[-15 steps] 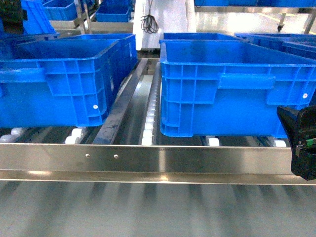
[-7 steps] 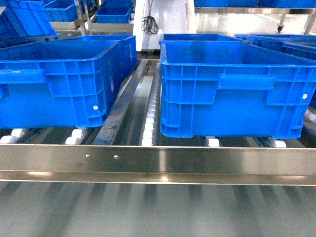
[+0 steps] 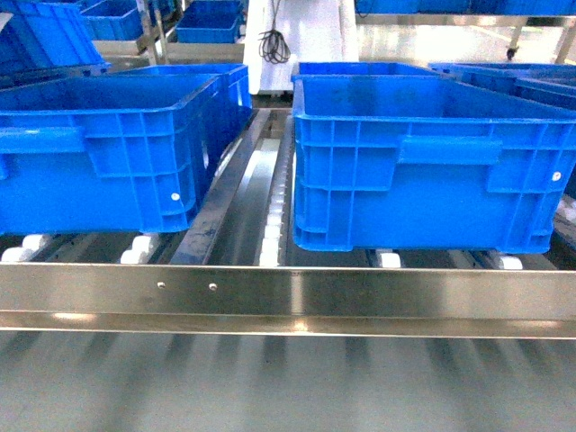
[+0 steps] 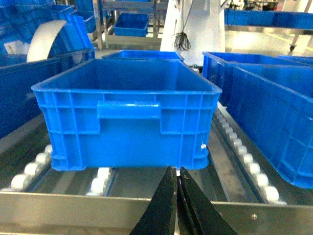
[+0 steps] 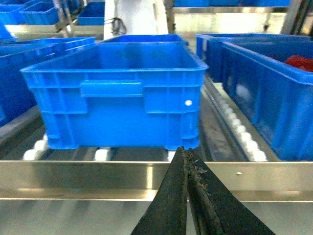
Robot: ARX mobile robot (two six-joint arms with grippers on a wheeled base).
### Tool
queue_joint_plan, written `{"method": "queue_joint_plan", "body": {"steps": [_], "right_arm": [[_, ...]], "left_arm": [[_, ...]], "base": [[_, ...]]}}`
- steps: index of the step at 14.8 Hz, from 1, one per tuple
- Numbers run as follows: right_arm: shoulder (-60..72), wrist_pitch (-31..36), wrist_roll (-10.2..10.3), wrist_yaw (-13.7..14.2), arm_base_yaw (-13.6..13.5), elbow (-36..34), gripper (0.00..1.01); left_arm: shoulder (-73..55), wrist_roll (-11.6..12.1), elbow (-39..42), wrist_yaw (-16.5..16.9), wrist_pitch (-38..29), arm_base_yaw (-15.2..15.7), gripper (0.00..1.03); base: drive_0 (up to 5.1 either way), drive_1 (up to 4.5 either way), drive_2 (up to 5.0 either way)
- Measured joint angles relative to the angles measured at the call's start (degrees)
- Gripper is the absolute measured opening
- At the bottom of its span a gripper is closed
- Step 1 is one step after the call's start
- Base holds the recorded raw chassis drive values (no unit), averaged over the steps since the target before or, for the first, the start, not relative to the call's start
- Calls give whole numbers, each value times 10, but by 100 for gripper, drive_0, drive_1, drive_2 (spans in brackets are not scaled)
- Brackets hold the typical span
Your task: Sort blue parts and orange caps into right shelf containers
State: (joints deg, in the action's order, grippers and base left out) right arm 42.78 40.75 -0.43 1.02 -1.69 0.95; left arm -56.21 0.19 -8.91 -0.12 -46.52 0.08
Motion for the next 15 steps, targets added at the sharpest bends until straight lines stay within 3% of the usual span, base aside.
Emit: {"method": "queue_joint_plan", "body": {"steps": [1,4,6,15], "right_arm": [[-31,-26,0,-2,21,-2,2],[-125,-111,2,-10,17,-3,2],[-172,-155,2,-10,17,-3,2],[-288,-267,2,-10,17,-3,2]], "left_arm": [[24,0,15,1,14,-1,2],[113,0,48,0,65,-1,2],[133,0,76,1,54,-1,2],[318,0,80,1,220,-1,2]], "base": [[0,0,0],[0,0,0],[0,0,0],[0,0,0]]}}
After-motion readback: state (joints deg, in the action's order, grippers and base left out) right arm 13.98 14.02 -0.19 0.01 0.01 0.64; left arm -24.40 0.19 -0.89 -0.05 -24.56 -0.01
